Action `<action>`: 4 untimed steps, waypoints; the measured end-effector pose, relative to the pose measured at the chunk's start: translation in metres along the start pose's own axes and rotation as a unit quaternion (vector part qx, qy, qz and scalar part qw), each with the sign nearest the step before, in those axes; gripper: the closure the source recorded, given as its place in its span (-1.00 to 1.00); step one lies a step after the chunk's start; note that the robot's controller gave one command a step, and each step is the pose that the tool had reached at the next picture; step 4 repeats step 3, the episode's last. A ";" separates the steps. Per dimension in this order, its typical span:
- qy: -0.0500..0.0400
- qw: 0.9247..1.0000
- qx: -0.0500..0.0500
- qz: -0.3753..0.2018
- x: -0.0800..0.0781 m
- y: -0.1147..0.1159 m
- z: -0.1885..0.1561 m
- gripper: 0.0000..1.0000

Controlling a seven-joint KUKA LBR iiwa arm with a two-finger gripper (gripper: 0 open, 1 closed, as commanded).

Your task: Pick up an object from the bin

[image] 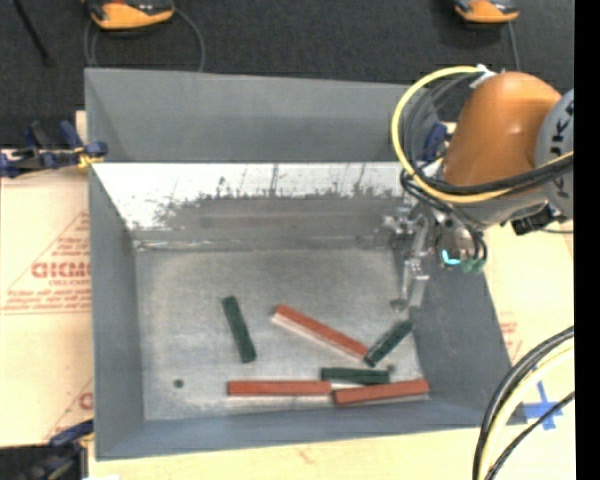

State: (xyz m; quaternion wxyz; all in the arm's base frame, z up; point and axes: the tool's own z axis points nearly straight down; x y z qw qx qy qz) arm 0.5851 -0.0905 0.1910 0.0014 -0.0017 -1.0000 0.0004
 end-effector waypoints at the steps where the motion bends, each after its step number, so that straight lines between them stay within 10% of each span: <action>1: -0.001 0.994 -0.001 0.112 0.063 0.024 0.122 -1.00; 2: -0.007 0.994 0.000 0.110 0.059 0.023 0.118 1.00; 3: -0.007 0.994 0.000 0.107 0.054 0.016 -0.025 1.00; 4: -0.007 0.994 0.000 0.107 0.054 0.016 -0.025 1.00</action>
Offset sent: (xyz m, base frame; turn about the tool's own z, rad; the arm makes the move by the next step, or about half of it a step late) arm -0.0629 0.0244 -0.1210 0.2257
